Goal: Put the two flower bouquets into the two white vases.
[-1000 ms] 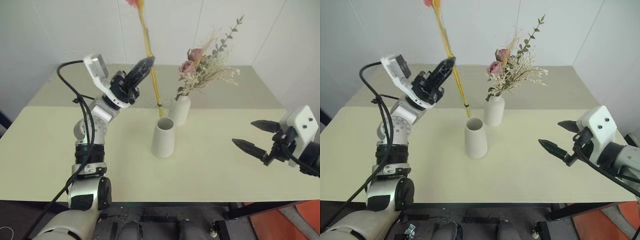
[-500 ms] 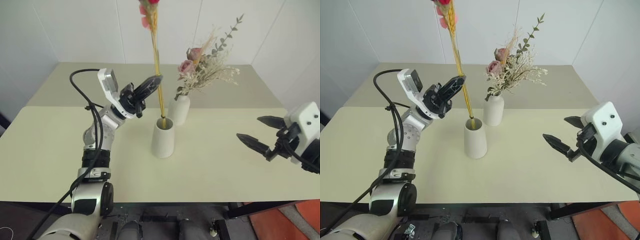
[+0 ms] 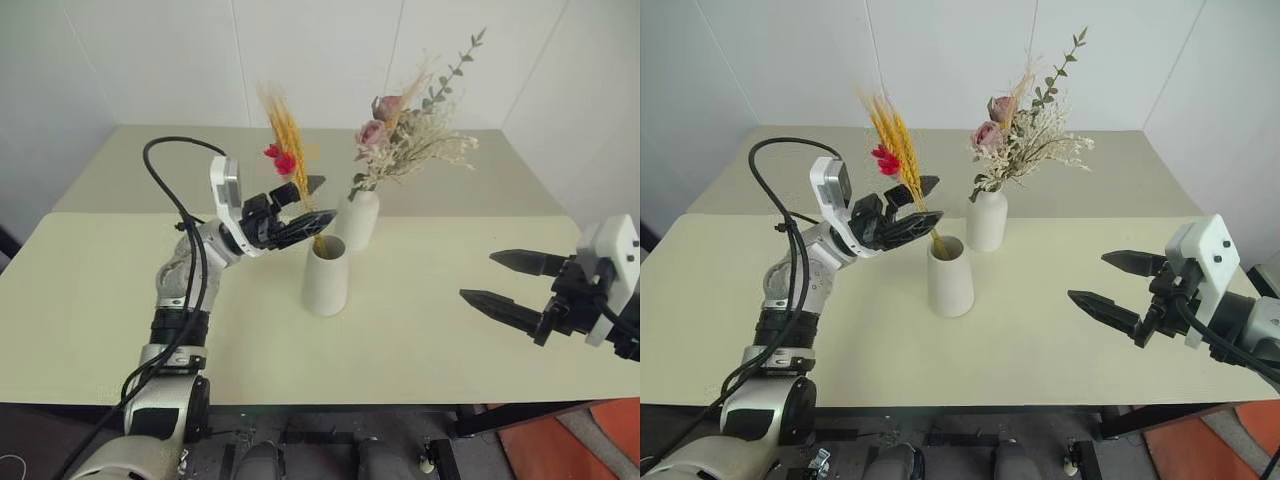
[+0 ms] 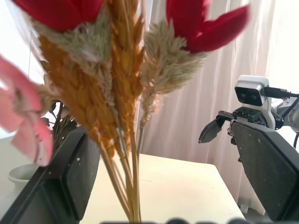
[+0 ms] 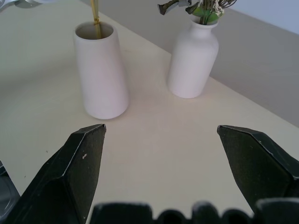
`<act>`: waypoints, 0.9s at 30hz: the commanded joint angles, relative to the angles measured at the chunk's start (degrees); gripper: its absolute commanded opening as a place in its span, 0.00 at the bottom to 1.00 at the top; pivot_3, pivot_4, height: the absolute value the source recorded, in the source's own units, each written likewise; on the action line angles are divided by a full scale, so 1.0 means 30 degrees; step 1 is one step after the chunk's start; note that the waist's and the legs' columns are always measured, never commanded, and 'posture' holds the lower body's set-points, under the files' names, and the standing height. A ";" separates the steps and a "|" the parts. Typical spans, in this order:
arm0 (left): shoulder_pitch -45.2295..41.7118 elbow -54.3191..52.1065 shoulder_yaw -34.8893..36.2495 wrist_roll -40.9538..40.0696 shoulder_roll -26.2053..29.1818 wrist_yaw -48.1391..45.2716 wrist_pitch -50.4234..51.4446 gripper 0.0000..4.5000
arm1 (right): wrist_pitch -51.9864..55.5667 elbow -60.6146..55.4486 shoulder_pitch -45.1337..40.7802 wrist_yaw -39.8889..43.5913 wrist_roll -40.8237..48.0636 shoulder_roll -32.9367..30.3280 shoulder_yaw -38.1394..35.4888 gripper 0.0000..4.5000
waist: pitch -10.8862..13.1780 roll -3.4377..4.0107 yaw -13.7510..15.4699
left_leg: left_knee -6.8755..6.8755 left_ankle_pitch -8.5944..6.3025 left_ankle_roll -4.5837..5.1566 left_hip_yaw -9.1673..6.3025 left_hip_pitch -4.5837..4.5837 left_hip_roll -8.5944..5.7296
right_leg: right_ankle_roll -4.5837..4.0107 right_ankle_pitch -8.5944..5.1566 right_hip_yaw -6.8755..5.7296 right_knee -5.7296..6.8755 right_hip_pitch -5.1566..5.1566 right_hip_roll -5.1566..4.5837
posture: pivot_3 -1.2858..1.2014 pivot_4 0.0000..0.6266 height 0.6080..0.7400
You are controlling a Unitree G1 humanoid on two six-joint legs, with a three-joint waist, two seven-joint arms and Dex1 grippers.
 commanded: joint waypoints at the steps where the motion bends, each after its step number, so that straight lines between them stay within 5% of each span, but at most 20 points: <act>1: 0.0753 -0.1178 0.0171 0.0132 0.1202 0.0066 0.0435 0.99 | -0.0537 0.0152 -0.0233 -0.0152 -0.0190 -0.0457 -0.0352 1.00 | -0.0004 0.0006 -0.0048 | -0.0004 0.0000 0.0000 0.0000 0.0005 0.0001 | 0.0000 -0.0001 0.0002 0.0000 0.0001 0.0001 | 0.52 0.24 1.00; 14: 0.6200 -0.5525 0.3288 -0.0295 0.6415 0.1656 0.1236 0.99 | -0.1173 0.1319 -0.0762 0.0317 -0.0640 -0.0838 0.0188 1.00 | -0.0002 0.0005 0.0067 | -0.0007 0.0000 -0.0001 0.0010 -0.0002 0.0015 | -0.0004 -0.0003 -0.0002 -0.0003 -0.0011 -0.0004 | 0.52 0.24 1.00; 27: 0.6973 -0.5549 0.3792 0.2051 1.0490 0.1722 -0.0594 0.99 | -0.4332 0.2617 -0.0375 0.0530 -0.3136 -0.0326 -0.0397 1.00 | -0.0004 -0.0004 0.0056 | -0.0016 -0.0001 -0.0002 0.0032 0.0008 0.0026 | -0.0011 -0.0007 -0.0004 -0.0007 -0.0011 -0.0003 | 0.52 0.24 1.00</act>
